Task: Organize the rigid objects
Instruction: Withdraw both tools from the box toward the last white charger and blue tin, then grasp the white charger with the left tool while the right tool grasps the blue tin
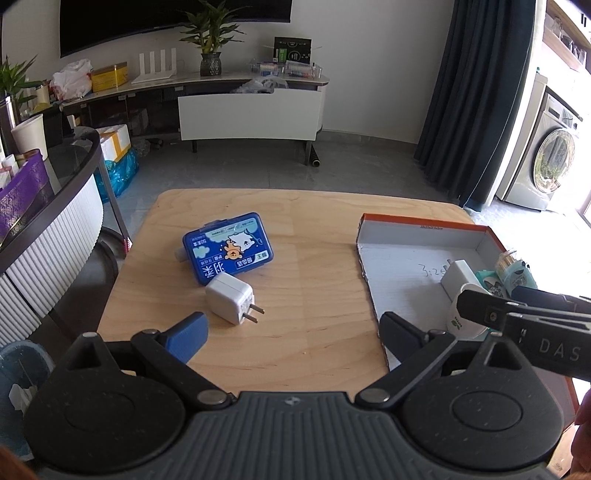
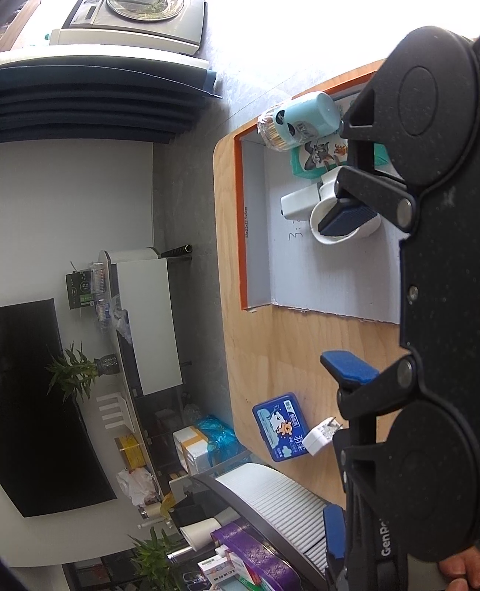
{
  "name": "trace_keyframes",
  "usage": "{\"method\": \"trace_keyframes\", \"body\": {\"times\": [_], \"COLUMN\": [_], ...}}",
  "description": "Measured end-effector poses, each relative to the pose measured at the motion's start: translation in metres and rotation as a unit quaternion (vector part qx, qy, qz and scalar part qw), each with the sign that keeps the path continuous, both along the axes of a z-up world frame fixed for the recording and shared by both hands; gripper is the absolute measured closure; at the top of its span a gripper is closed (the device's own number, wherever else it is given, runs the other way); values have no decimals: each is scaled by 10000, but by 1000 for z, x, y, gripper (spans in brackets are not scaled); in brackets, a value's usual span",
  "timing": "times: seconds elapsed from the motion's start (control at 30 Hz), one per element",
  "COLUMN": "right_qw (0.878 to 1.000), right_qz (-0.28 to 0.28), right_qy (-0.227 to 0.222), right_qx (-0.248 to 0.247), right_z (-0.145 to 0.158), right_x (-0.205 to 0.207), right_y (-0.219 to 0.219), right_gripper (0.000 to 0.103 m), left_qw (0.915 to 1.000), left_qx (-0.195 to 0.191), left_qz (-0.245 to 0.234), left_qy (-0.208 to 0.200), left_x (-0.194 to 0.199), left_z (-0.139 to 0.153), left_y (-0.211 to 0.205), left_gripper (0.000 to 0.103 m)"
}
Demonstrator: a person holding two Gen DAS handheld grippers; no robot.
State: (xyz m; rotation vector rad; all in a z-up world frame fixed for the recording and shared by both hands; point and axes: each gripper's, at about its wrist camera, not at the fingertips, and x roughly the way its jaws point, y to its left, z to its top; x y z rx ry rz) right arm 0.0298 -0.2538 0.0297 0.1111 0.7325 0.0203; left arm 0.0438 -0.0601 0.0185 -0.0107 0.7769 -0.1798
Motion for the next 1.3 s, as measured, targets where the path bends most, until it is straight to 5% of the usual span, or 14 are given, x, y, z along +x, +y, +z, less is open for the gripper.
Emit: {"method": "trace_keyframes", "body": {"times": [1.3], "right_qw": [9982], "right_qz": [579], "right_qy": [159], "right_qx": [-29], "right_z": [-16], "right_x": [27], "right_y": [53], "right_gripper": [21], "left_qw": [9992], "left_qx": [39], "left_qz": [366], "left_qy": [180], "left_x": [21], "left_z": [-25], "left_y": [56], "left_gripper": [2]}}
